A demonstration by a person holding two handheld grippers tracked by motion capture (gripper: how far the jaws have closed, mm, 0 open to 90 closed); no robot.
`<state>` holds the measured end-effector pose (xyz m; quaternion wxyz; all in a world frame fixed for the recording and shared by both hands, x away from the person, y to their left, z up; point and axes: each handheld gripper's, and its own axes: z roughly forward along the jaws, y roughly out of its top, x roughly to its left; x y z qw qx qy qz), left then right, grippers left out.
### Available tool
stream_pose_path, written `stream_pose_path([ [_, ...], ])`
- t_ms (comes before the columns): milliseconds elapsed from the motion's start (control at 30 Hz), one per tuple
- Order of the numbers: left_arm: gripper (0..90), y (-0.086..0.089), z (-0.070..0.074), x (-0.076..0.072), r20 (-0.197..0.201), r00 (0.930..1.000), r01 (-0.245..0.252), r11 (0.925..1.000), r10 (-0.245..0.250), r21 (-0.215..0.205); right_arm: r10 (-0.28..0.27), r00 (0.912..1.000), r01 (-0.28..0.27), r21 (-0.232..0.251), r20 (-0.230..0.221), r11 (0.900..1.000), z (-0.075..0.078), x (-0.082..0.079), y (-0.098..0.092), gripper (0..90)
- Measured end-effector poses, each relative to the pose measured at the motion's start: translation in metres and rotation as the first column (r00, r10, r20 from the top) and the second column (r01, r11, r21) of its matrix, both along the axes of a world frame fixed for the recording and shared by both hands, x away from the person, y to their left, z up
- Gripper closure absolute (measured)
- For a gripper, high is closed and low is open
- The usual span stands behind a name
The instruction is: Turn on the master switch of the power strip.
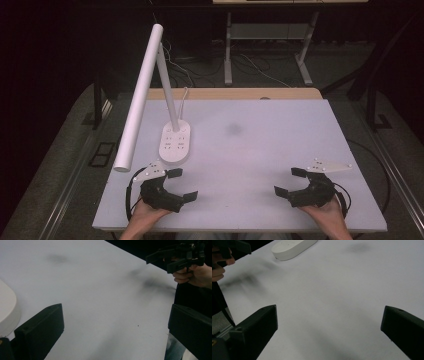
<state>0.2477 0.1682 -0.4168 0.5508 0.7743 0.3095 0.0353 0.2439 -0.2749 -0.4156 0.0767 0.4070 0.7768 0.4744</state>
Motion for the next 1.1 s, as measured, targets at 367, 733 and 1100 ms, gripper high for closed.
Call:
stream_pose_path([
  [367,0.0,-0.0004,-0.0004,-0.0006,-0.004,1.0,0.0,1.0,0.0,0.004,0.001,1.0,-0.001,-0.001,0.003,1.0,-0.0003,-0.0003,-0.0025,0.3],
  [733,0.0,0.0006,0.0009,0.0004,-0.009,1.0,-0.001,0.9998,0.001,0.02,0.005,1.0,-0.005,0.007,-0.002,1.0,0.0003,-0.0005,-0.0055,0.3],
  [1100,0.0,0.0038,0.0046,0.0032,-0.024,0.9997,0.001,0.9997,0.0,0.026,0.01,1.0,-0.01,0.005,0.001,1.0,0.0004,-0.0009,-0.0063,0.2],
])
